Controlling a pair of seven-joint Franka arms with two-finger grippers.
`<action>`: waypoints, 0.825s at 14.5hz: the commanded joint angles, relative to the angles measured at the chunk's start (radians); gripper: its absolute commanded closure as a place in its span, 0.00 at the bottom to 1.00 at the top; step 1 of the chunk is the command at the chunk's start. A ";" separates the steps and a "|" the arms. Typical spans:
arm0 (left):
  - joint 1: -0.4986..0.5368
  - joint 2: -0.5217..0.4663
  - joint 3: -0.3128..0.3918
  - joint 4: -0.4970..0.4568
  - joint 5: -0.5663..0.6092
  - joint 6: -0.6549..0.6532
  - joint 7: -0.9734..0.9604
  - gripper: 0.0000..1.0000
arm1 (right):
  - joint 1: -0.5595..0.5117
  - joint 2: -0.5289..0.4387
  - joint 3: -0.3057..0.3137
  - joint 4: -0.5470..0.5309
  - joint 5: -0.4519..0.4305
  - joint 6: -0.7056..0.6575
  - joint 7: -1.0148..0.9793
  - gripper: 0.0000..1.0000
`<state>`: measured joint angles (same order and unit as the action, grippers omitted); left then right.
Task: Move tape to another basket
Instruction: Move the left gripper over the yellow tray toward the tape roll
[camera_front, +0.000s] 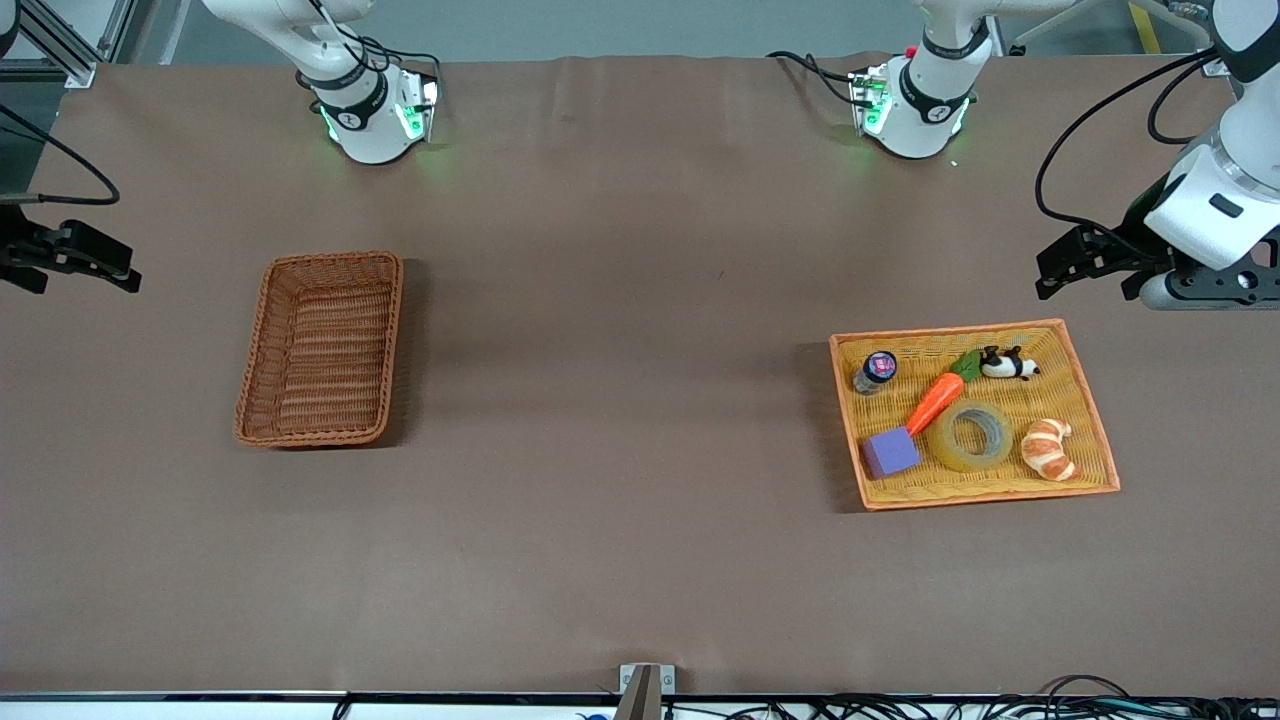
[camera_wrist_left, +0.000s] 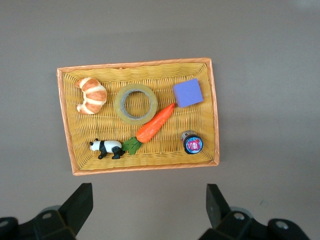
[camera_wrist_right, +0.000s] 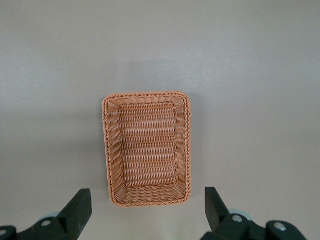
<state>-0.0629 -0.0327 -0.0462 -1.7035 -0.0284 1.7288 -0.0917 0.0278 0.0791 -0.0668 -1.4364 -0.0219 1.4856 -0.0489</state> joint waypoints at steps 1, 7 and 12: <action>-0.002 -0.006 -0.003 0.004 0.004 -0.003 -0.020 0.00 | -0.006 -0.035 0.002 -0.038 0.017 0.015 0.006 0.00; 0.006 0.025 0.005 0.022 0.008 -0.006 -0.016 0.00 | -0.005 -0.035 0.002 -0.036 0.017 0.013 0.006 0.00; 0.057 0.132 0.008 0.015 0.028 -0.006 0.003 0.00 | -0.005 -0.035 0.002 -0.036 0.017 0.010 0.006 0.00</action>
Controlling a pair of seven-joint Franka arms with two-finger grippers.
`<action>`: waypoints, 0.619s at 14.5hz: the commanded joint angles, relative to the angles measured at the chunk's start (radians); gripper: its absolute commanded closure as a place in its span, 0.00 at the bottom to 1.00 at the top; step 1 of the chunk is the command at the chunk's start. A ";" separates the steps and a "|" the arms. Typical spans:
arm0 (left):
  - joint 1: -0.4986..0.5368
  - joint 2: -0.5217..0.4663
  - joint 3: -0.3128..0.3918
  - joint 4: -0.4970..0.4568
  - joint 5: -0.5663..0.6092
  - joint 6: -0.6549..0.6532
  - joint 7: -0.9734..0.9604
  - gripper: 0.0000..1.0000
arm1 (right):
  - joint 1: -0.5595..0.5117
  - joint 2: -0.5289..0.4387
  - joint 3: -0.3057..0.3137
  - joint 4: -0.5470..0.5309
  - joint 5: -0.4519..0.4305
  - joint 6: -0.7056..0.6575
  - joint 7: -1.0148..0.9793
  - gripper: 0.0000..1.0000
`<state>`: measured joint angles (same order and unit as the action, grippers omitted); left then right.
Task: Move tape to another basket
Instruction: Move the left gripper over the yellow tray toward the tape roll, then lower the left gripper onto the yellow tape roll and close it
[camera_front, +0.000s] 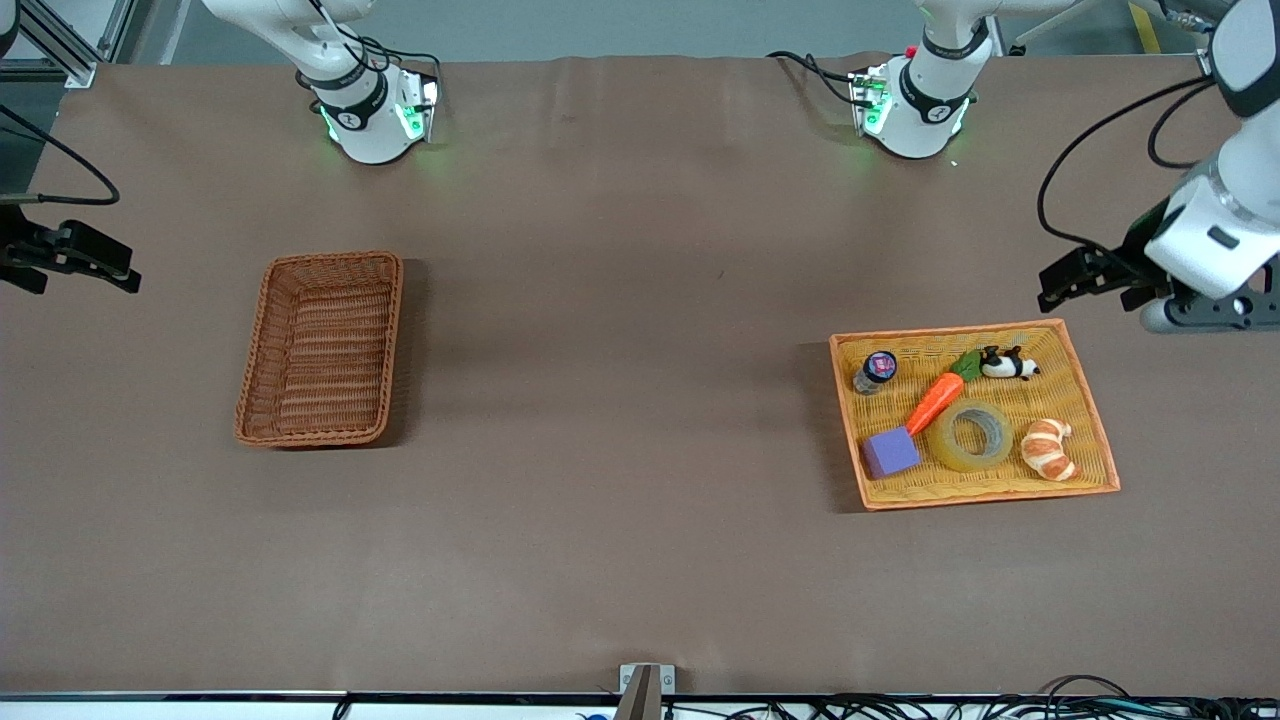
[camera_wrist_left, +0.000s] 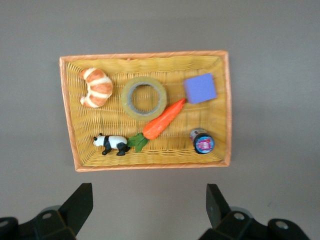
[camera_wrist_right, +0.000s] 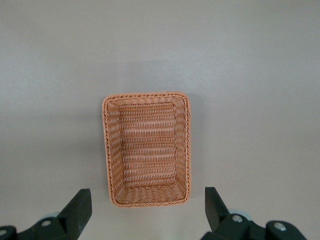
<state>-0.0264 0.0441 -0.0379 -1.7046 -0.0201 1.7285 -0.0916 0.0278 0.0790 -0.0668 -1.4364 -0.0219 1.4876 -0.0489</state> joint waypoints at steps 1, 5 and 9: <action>0.045 0.084 -0.002 0.017 0.022 -0.004 0.004 0.00 | -0.005 -0.035 0.002 -0.036 0.017 0.010 0.006 0.00; 0.068 0.224 -0.002 0.013 0.118 0.092 0.007 0.00 | -0.005 -0.035 0.002 -0.036 0.017 0.005 0.006 0.00; 0.091 0.364 -0.004 0.008 0.123 0.204 0.006 0.00 | -0.005 -0.035 0.002 -0.038 0.017 0.003 0.006 0.00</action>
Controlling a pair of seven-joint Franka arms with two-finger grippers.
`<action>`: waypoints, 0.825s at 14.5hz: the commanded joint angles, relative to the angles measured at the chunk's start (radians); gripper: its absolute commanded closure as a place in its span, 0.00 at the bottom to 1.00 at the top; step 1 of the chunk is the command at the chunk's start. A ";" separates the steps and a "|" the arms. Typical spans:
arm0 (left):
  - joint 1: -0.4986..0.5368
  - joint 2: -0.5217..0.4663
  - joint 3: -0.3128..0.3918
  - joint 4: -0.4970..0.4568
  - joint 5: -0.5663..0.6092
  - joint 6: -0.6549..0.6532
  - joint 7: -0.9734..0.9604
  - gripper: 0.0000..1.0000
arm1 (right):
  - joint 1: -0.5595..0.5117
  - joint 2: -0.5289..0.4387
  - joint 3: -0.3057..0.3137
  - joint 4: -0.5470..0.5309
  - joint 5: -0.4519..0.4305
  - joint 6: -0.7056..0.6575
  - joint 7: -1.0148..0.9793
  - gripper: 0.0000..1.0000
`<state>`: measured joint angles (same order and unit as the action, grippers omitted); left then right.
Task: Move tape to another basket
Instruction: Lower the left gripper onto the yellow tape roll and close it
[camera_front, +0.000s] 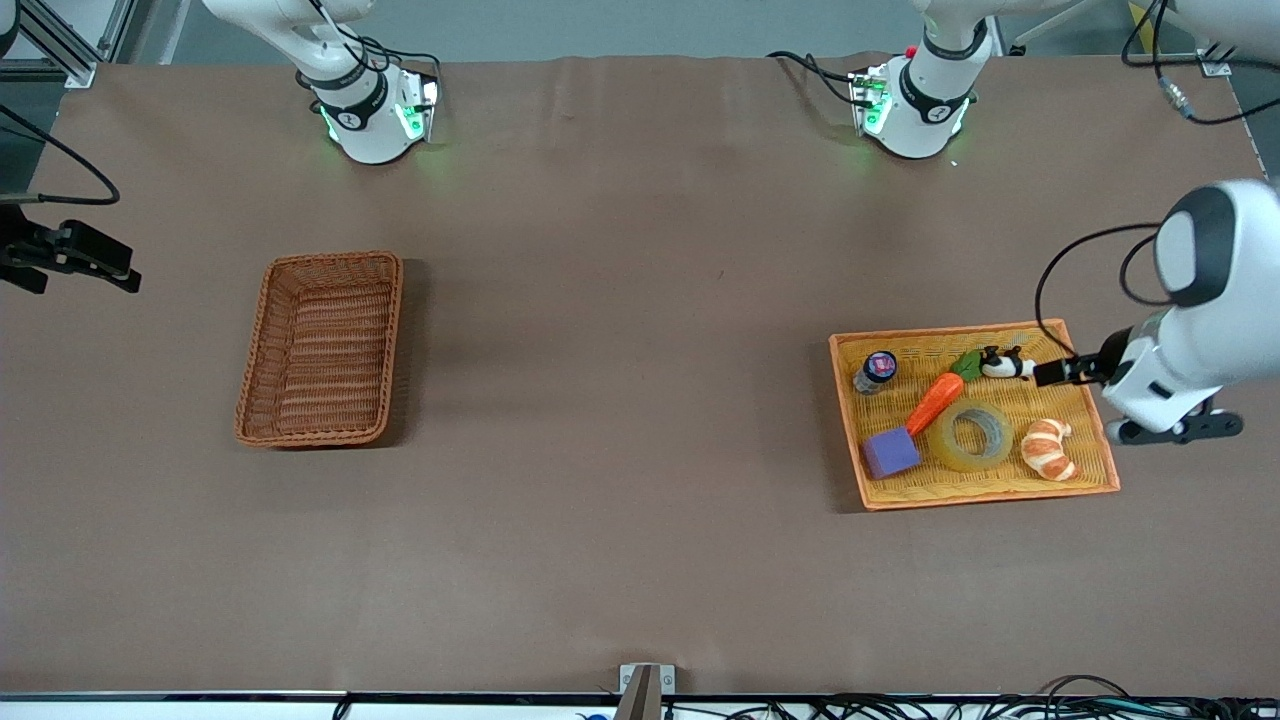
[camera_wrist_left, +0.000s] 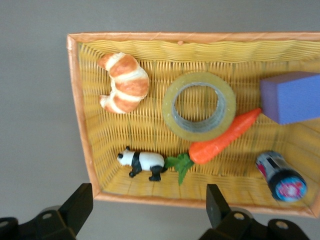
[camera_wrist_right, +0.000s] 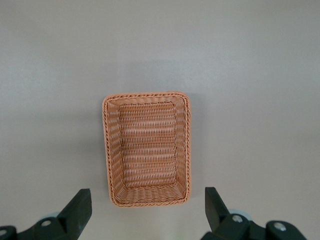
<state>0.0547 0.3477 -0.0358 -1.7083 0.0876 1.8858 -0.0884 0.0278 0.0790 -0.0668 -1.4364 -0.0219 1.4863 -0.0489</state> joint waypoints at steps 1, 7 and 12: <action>0.010 0.086 -0.006 0.010 0.015 0.062 0.003 0.00 | -0.005 -0.035 0.002 -0.036 0.017 0.006 0.004 0.00; 0.020 0.234 -0.006 0.012 0.015 0.231 -0.001 0.00 | -0.005 -0.035 0.002 -0.036 0.017 0.005 0.006 0.00; 0.019 0.298 -0.009 0.015 0.009 0.271 -0.013 0.01 | -0.006 -0.035 0.002 -0.036 0.017 0.005 0.006 0.00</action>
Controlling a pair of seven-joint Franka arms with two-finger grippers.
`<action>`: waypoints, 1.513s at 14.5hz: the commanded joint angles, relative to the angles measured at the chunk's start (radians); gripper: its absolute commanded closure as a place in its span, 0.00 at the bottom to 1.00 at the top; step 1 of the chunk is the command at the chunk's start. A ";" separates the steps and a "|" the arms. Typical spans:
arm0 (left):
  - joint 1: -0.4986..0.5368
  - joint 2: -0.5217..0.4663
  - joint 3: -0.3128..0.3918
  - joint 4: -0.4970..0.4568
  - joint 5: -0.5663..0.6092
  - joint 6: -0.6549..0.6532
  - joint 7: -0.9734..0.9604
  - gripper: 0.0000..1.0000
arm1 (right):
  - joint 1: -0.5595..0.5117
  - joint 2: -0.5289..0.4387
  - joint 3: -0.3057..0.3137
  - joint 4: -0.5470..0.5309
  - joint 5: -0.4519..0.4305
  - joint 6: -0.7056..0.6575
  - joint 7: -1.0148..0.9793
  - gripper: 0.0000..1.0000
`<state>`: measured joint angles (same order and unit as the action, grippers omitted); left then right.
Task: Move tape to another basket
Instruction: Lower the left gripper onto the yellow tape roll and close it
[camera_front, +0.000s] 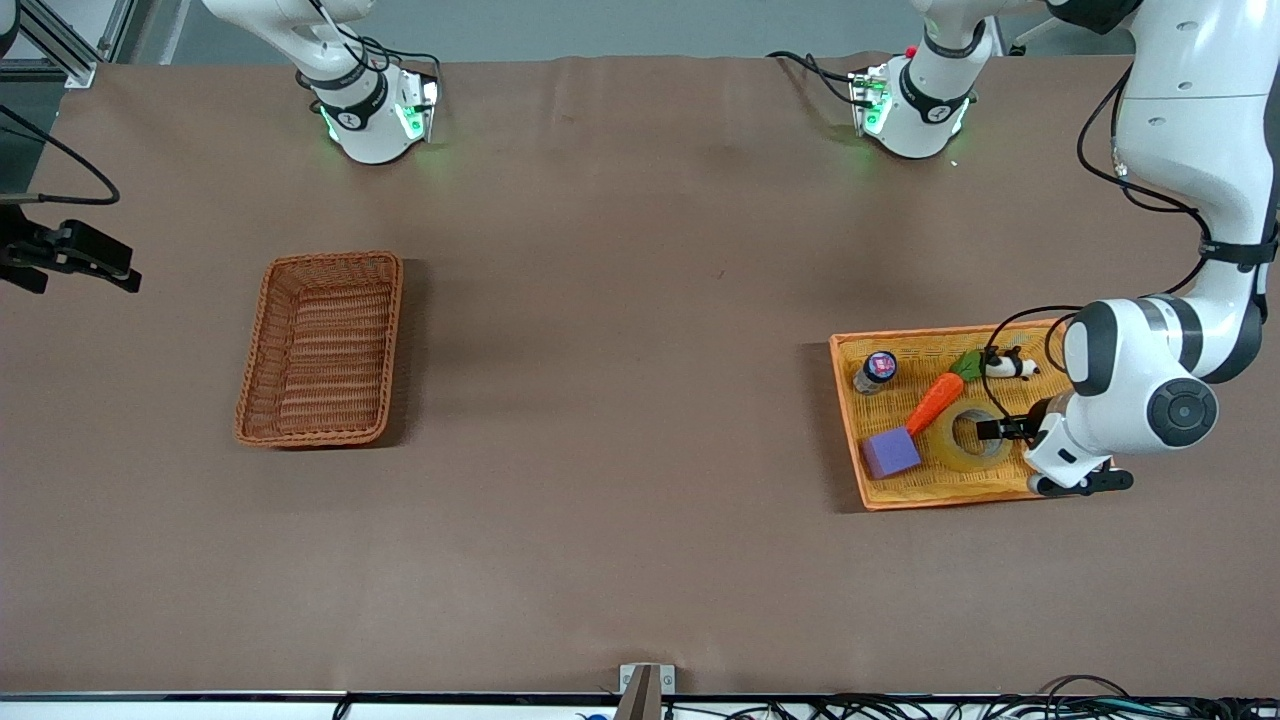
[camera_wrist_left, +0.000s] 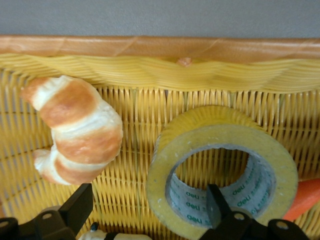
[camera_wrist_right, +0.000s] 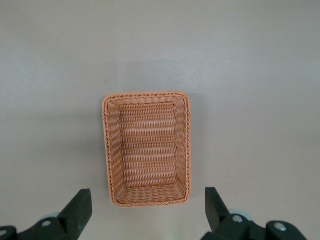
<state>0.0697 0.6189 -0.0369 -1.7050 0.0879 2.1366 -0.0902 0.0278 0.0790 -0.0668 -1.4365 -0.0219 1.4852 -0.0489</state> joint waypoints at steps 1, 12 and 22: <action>0.005 0.035 -0.008 0.011 0.009 0.025 -0.010 0.06 | -0.006 -0.035 0.002 -0.036 0.017 0.006 0.006 0.00; 0.015 -0.088 -0.011 0.004 0.007 -0.092 -0.003 0.99 | -0.006 -0.035 0.002 -0.036 0.017 0.006 0.006 0.00; -0.030 -0.208 -0.225 0.175 0.010 -0.279 -0.120 1.00 | -0.006 -0.035 0.002 -0.036 0.017 0.006 0.006 0.00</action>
<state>0.0591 0.4005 -0.2162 -1.5727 0.0876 1.8839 -0.1516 0.0277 0.0790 -0.0671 -1.4365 -0.0219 1.4851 -0.0489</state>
